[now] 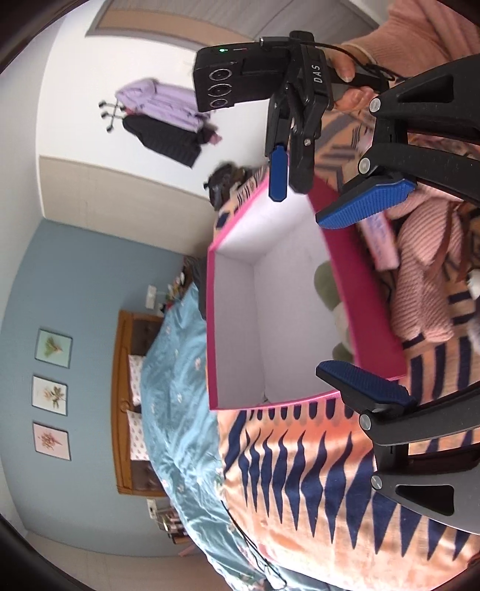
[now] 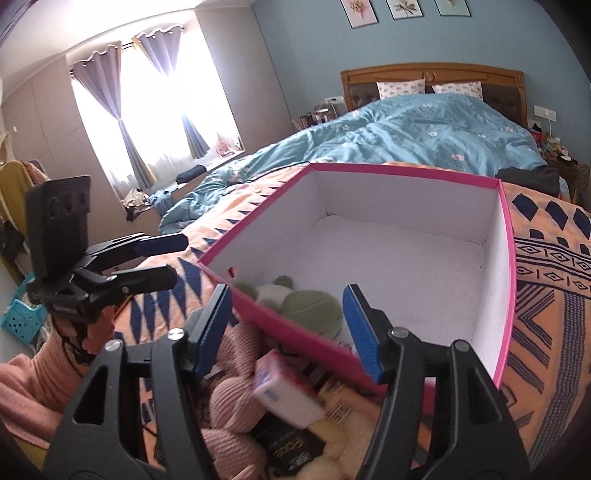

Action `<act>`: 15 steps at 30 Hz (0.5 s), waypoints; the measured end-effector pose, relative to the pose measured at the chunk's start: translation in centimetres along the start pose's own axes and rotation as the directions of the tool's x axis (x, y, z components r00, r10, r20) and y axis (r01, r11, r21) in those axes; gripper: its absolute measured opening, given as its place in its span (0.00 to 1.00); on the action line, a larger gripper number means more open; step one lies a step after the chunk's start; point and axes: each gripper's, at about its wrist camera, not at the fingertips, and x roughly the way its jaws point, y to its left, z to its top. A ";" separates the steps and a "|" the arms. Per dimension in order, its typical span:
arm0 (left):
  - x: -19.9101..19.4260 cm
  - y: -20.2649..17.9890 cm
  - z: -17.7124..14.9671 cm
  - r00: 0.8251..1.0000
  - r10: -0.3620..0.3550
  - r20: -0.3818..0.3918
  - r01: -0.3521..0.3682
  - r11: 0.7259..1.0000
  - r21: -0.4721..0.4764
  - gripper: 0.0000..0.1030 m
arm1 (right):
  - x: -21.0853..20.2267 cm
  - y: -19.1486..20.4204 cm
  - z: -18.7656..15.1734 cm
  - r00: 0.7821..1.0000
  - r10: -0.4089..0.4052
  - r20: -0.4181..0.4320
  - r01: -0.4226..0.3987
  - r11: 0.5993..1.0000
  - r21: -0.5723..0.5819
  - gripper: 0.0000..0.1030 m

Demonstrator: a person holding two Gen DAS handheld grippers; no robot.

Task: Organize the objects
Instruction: 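Lower the frog plush into the pink box and open the right gripper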

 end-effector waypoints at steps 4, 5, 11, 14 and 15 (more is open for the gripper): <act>-1.6 -0.8 -1.6 1.000 -0.019 0.001 0.019 1.000 0.007 0.74 | -2.2 2.3 -2.4 0.999 0.030 0.017 -0.030 0.999 -0.022 0.65; -1.9 -0.9 -2.0 1.000 -0.021 -0.003 0.021 1.000 0.008 0.74 | -2.3 2.8 -2.9 0.999 0.031 0.013 -0.031 0.999 -0.028 0.65; -2.6 -0.9 -4.3 1.000 -0.011 -0.017 0.011 1.000 -0.007 0.74 | -2.1 4.8 -7.2 0.999 0.021 -0.050 -0.022 1.000 -0.017 0.65; -3.2 -0.3 -5.4 1.000 -0.012 -0.017 0.011 0.999 -0.039 0.74 | -1.7 6.1 -8.4 0.997 0.030 -0.070 -0.032 0.999 -0.027 0.65; -3.3 0.0 -5.8 1.000 -0.007 -0.017 0.006 0.999 -0.054 0.74 | -1.5 6.8 -8.7 0.995 0.054 -0.079 -0.057 0.998 -0.031 0.65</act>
